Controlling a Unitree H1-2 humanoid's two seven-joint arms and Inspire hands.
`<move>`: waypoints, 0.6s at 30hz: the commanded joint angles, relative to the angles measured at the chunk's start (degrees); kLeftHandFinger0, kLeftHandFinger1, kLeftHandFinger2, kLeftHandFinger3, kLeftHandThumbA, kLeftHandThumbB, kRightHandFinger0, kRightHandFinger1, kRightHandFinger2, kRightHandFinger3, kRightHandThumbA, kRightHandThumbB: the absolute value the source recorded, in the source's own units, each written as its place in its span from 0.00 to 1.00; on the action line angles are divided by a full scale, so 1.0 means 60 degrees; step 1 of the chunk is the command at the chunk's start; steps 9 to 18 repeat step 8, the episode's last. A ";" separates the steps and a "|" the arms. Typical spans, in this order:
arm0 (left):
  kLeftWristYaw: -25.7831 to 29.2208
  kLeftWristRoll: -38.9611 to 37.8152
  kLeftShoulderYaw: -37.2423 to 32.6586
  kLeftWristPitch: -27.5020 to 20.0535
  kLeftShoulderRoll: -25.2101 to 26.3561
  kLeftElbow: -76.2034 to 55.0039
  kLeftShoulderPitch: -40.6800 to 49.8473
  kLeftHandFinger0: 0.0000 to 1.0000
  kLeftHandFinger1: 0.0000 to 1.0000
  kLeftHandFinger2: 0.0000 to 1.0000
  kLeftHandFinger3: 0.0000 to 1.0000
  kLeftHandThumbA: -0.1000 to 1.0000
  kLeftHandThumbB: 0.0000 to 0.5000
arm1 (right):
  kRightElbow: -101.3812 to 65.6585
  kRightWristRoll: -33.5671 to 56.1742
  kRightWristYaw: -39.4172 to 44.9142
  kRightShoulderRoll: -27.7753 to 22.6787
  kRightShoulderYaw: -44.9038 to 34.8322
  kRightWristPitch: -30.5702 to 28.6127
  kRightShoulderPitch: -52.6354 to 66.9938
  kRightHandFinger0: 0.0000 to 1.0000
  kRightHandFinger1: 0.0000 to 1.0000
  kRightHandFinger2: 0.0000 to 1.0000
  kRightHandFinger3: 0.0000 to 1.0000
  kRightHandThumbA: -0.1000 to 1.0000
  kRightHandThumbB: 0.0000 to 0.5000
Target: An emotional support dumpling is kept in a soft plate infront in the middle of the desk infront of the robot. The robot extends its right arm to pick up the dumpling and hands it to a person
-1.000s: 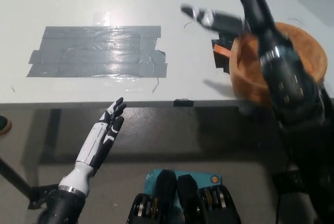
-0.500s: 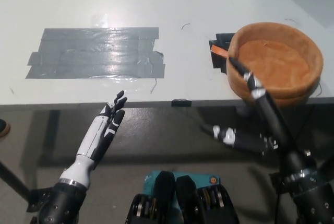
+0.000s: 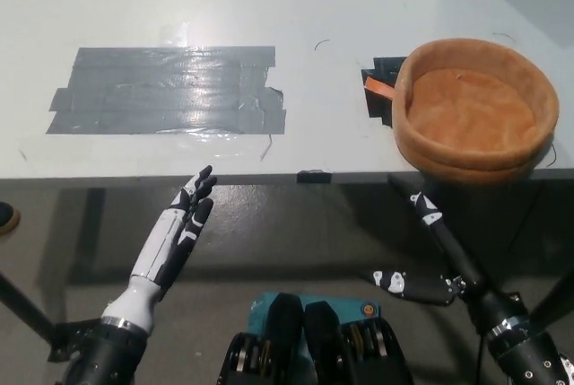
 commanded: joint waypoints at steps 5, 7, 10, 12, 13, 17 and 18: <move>-0.0015 0.0044 0.0007 -0.0251 0.0066 -0.0419 0.0169 1.00 1.00 1.00 1.00 0.99 0.00 | -0.0034 0.0275 0.0321 -0.0056 -0.0019 -0.0590 0.0143 1.00 1.00 1.00 1.00 1.00 0.50; -0.0028 0.0062 0.0002 -0.0240 0.0088 -0.0424 0.0176 1.00 1.00 1.00 1.00 0.98 0.00 | -0.0057 0.0269 0.0367 -0.0053 -0.0010 -0.0560 0.0146 1.00 1.00 1.00 1.00 1.00 0.52; -0.0028 0.0062 0.0002 -0.0240 0.0088 -0.0424 0.0176 1.00 1.00 1.00 1.00 0.98 0.00 | -0.0057 0.0269 0.0367 -0.0053 -0.0010 -0.0560 0.0146 1.00 1.00 1.00 1.00 1.00 0.52; -0.0028 0.0062 0.0002 -0.0240 0.0088 -0.0424 0.0176 1.00 1.00 1.00 1.00 0.98 0.00 | -0.0057 0.0269 0.0367 -0.0053 -0.0010 -0.0560 0.0146 1.00 1.00 1.00 1.00 1.00 0.52; -0.0028 0.0062 0.0002 -0.0240 0.0088 -0.0424 0.0176 1.00 1.00 1.00 1.00 0.98 0.00 | -0.0057 0.0269 0.0367 -0.0053 -0.0010 -0.0560 0.0146 1.00 1.00 1.00 1.00 1.00 0.52; -0.0028 0.0062 0.0002 -0.0240 0.0088 -0.0424 0.0176 1.00 1.00 1.00 1.00 0.98 0.00 | -0.0057 0.0269 0.0367 -0.0053 -0.0010 -0.0560 0.0146 1.00 1.00 1.00 1.00 1.00 0.52; -0.0028 0.0062 0.0002 -0.0240 0.0088 -0.0424 0.0176 1.00 1.00 1.00 1.00 0.98 0.00 | -0.0057 0.0269 0.0367 -0.0053 -0.0010 -0.0560 0.0146 1.00 1.00 1.00 1.00 1.00 0.52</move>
